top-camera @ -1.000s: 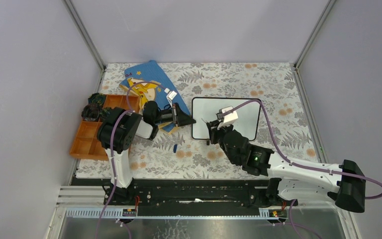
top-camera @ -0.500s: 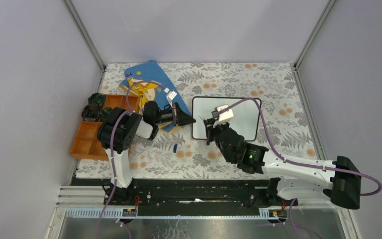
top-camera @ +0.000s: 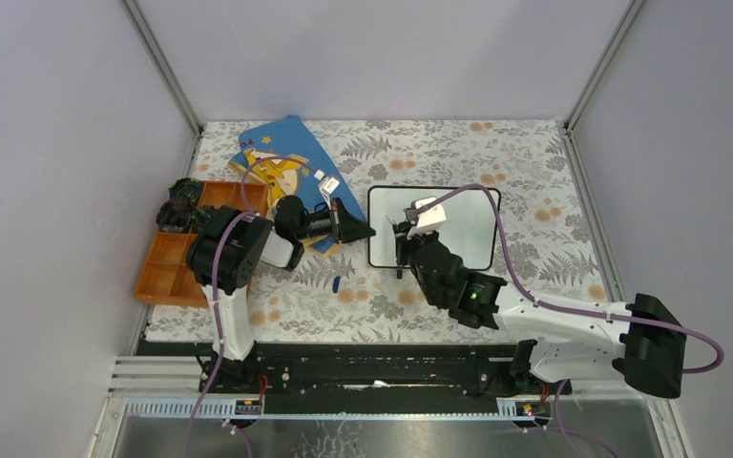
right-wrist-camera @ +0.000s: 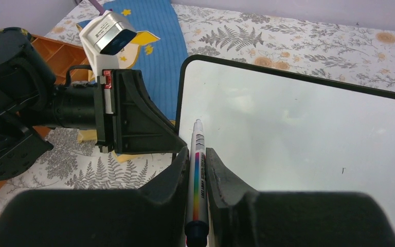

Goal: Write a sentence on the whiteboard

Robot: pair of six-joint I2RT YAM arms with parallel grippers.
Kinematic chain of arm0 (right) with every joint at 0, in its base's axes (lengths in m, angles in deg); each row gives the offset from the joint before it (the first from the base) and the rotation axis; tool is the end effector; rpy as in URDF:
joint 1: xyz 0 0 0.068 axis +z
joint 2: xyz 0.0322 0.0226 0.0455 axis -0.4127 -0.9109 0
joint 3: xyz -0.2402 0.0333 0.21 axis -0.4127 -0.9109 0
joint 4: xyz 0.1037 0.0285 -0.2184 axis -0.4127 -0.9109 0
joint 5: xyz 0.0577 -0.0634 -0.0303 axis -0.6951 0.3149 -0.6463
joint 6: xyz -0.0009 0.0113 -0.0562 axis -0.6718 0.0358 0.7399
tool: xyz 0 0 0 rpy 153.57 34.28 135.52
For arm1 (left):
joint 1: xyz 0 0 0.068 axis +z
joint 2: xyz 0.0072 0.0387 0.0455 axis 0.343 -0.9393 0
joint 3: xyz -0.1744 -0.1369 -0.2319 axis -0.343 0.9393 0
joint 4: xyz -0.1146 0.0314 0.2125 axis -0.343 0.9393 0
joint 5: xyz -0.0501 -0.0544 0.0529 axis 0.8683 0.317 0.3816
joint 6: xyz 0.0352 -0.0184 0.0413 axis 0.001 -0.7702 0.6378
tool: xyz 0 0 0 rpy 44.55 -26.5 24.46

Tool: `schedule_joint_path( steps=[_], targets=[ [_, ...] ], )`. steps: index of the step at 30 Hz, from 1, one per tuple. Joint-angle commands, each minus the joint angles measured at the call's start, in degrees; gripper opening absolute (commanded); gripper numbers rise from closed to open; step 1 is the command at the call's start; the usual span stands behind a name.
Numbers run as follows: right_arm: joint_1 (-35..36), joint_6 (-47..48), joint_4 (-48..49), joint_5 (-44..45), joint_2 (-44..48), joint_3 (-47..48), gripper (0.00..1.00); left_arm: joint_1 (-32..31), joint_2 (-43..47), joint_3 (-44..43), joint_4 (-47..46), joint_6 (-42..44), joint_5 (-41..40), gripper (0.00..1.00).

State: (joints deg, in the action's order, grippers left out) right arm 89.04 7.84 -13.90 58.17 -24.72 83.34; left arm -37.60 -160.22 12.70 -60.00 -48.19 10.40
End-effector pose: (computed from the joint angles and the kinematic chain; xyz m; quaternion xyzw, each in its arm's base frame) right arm 0.1235 0.1948 0.3493 -0.0941 0.7229 0.1554 0.6666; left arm 0.3315 -0.1404 0.2034 0.1919 0.6823 -0.6022 0.3675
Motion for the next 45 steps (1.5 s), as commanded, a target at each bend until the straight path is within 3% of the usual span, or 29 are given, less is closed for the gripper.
schedule_joint_path(
  steps=[1,45],
  targets=[
    [-1.8,-0.5,4.1,0.5,-1.0,2.8,0.0,-0.7,0.2,1.2,-0.8,2.0,-0.5,0.14],
    [-9.9,-5.6,6.4,-5.9,-7.2,3.5,0.0,-1.0,1.3,1.6,0.0,3.1,-1.4,0.05]
  ],
)
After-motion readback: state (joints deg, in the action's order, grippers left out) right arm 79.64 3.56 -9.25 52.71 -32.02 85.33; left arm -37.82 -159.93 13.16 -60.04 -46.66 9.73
